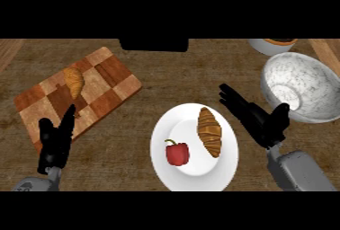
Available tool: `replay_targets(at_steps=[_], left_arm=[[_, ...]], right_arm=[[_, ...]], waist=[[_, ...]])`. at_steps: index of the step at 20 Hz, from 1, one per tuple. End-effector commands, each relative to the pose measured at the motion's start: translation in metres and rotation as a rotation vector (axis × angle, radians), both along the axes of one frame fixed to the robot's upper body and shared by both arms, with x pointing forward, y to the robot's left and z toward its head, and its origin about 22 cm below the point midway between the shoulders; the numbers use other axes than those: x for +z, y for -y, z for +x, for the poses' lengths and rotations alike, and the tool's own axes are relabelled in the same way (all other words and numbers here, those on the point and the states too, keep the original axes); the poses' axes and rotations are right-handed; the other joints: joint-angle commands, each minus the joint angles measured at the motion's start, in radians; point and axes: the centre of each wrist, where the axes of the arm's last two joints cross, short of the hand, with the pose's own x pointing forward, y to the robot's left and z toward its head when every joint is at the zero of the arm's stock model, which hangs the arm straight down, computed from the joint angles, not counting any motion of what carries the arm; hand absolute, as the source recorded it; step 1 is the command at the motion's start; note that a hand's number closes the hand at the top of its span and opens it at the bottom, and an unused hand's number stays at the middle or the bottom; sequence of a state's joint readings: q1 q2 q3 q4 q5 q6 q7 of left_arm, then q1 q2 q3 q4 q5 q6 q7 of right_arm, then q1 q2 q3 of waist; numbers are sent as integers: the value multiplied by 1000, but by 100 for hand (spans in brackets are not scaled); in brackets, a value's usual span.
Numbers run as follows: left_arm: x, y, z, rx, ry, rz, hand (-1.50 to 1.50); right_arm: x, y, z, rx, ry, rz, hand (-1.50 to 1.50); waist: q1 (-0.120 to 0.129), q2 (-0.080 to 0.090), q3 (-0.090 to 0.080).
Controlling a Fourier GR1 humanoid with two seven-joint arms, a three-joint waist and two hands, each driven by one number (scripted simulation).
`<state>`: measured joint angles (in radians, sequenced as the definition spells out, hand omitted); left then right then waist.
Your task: Pick the bell pepper from the plate and place it in the bowl
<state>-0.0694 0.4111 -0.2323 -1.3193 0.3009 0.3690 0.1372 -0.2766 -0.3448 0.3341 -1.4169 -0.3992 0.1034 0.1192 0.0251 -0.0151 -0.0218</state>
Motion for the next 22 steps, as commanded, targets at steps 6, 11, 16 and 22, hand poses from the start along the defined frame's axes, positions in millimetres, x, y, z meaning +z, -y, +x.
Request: replay_targets(at_steps=[6,11,16,22], left_arm=[[38,65,18,-274,241,-215,0],[36,70,7,-322,221,-272,0],[41,84,8,-376,245,-294,0],[41,76,6,-370,240,-296,0]], right_arm=[[52,-22,-14,-292,533,-251,150],[8,-16,-46,-681,559,-358,-150],[-19,-69,-102,-451,689,-528,-150],[-39,-56,-108,-530,518,-872,-150]], waist=[[-131,-41,9],[-137,-27,15],[-93,-13,12],[-103,-15,5]])
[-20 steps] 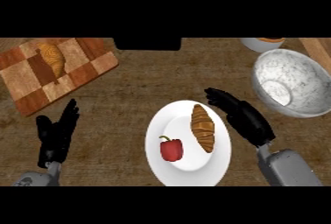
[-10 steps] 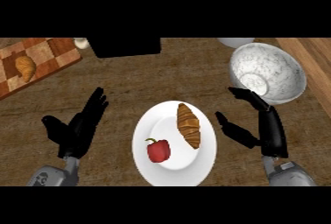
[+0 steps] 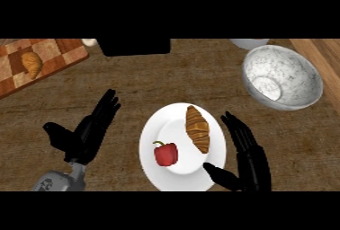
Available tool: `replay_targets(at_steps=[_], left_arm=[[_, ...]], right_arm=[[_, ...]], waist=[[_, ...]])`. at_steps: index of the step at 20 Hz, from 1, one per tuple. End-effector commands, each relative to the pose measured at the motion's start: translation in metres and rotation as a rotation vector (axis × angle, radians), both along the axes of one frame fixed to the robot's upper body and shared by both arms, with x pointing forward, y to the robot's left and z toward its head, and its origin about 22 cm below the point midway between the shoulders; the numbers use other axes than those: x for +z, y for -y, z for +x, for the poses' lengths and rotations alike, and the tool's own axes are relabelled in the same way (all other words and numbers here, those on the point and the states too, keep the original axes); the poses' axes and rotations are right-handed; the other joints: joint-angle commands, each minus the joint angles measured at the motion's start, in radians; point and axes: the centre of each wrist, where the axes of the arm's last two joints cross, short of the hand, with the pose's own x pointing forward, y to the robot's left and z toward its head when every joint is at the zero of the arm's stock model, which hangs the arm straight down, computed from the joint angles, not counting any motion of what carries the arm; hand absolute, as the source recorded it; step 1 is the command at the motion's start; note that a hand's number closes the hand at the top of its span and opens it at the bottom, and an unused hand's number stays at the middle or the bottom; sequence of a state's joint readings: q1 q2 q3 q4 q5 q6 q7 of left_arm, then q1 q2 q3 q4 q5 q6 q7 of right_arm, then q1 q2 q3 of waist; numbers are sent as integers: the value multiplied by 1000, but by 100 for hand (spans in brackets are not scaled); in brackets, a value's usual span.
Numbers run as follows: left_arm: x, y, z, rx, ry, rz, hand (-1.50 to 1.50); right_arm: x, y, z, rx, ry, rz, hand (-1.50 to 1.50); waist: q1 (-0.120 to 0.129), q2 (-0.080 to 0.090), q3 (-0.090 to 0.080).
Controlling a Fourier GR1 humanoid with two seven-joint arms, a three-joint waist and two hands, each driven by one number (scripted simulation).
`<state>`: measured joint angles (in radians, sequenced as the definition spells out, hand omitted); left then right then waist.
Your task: Pick the bell pepper from the plate and place it in the bowl
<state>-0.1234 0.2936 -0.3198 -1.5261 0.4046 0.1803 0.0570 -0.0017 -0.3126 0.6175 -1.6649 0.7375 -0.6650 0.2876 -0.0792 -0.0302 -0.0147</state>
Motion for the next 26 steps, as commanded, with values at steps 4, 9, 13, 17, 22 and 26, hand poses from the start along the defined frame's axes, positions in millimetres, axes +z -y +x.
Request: replay_targets(at_steps=[4,9,13,17,22,26], left_arm=[[2,-7,-1,-17,-1,-9,0],[5,2,-2,-60,18,-7,0],[5,16,-1,-77,27,-24,0],[11,16,2,-91,50,-21,0],[7,24,7,-96,21,-19,0],[11,1,3,-94,34,-28,0]], right_arm=[[3,-25,-15,-176,-185,-176,-150],[32,-80,-17,-262,-366,-236,-150],[68,-110,-28,-337,-471,-272,-150],[79,-116,-26,-427,-558,-333,-150],[67,-119,-29,-448,-651,-361,-150],[65,-113,-18,-459,-713,-373,-150]], waist=[[15,7,-3],[58,17,3],[74,22,9],[87,27,11],[79,29,12],[94,28,12]])
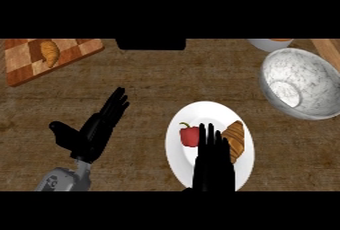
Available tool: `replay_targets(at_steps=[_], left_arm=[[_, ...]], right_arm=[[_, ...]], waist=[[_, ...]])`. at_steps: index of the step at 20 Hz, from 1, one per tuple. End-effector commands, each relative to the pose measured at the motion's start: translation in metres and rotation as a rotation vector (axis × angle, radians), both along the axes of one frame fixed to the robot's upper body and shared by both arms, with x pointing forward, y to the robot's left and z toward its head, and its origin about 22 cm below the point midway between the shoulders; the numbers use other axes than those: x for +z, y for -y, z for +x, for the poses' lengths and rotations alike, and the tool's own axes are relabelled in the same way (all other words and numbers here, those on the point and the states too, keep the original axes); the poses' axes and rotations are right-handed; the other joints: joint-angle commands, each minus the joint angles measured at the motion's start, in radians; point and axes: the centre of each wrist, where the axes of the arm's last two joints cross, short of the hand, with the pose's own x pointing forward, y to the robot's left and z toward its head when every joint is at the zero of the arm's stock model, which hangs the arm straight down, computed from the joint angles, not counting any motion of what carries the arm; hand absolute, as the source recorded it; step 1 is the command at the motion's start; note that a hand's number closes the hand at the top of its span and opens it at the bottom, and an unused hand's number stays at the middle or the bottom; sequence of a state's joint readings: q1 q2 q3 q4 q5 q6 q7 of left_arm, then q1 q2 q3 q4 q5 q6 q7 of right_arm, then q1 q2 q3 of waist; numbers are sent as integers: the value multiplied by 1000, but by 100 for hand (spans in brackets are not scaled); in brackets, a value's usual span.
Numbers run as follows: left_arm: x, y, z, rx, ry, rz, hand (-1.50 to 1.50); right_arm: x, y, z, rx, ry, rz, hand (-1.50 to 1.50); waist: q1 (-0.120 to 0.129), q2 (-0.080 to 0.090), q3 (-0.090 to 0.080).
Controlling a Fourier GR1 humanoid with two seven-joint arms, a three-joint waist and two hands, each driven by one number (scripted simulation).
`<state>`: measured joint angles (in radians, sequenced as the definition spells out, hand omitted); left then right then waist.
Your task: Pick the bell pepper from the plate and place it in the bowl
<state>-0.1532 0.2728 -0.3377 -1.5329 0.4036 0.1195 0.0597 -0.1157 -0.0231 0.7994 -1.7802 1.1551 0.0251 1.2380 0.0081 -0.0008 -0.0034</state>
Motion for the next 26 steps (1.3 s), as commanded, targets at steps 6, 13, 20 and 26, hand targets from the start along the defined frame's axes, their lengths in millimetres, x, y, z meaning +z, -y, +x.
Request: replay_targets(at_steps=[6,13,20,26], left_arm=[[2,1,-4,-17,-5,-2,0],[2,-6,1,-12,0,13,0],[2,1,0,0,-6,7,0],[3,7,10,5,9,-14,0]], right_arm=[[-5,-12,15,-172,-170,-72,-150],[-14,-17,18,-163,-177,-110,-150],[-13,-15,29,-187,-175,-90,-150],[-32,-20,32,-209,-150,-98,-150]], waist=[[11,1,1],[12,0,1],[6,-1,2],[2,2,2]])
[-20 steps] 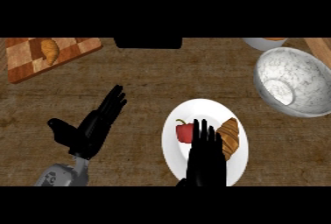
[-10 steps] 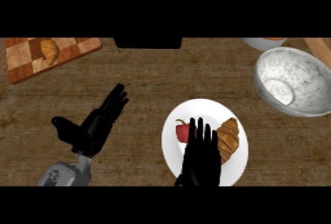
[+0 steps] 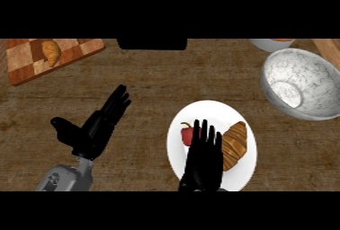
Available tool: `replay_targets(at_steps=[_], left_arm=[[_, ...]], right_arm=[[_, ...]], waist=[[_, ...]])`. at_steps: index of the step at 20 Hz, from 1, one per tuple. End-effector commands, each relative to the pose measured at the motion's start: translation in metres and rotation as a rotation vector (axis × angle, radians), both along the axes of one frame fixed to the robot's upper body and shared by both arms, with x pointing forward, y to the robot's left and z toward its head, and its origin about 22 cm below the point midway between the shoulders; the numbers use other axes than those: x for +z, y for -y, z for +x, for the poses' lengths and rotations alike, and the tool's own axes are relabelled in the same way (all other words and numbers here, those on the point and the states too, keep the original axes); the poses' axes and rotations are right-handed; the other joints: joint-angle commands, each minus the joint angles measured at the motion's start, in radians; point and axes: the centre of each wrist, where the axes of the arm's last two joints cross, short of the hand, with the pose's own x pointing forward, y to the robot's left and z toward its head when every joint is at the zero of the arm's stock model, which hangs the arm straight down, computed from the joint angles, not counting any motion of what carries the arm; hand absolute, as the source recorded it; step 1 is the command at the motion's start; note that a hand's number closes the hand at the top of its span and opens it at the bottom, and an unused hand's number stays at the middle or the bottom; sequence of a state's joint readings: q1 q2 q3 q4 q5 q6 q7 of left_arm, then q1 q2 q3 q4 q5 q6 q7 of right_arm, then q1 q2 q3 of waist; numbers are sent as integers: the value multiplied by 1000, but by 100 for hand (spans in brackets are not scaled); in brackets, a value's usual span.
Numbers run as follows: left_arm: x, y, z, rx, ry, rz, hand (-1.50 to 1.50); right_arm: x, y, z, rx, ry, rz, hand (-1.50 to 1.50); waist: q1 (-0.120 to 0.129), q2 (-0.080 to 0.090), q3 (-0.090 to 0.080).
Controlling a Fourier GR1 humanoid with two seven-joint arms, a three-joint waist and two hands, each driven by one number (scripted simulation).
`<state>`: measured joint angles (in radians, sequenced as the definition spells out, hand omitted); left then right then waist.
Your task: Pick the bell pepper from the plate and place it in the bowl
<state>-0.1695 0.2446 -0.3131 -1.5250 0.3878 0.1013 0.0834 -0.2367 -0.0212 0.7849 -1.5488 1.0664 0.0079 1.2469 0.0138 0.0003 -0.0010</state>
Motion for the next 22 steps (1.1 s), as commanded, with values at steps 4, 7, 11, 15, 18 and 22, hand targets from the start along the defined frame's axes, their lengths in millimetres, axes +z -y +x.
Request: replay_targets(at_steps=[4,7,11,15,18,22], left_arm=[[7,-4,7,-9,21,12,0],[3,1,1,9,4,5,0],[-9,14,3,-13,17,11,0],[9,-3,-4,-17,9,1,0],[-4,-12,5,3,13,18,0],[9,-6,2,-8,10,22,0]], right_arm=[[2,-11,3,-212,-33,14,-150],[-10,-13,3,-221,-45,6,-150],[-12,-18,19,-213,-32,-6,-150],[-7,-19,23,-164,32,-5,150],[-5,-23,17,-133,36,-13,150],[-28,-27,17,-122,46,-25,150]], waist=[[-2,-1,0],[2,0,1],[11,5,1],[6,0,1],[-3,1,1],[12,2,1]])
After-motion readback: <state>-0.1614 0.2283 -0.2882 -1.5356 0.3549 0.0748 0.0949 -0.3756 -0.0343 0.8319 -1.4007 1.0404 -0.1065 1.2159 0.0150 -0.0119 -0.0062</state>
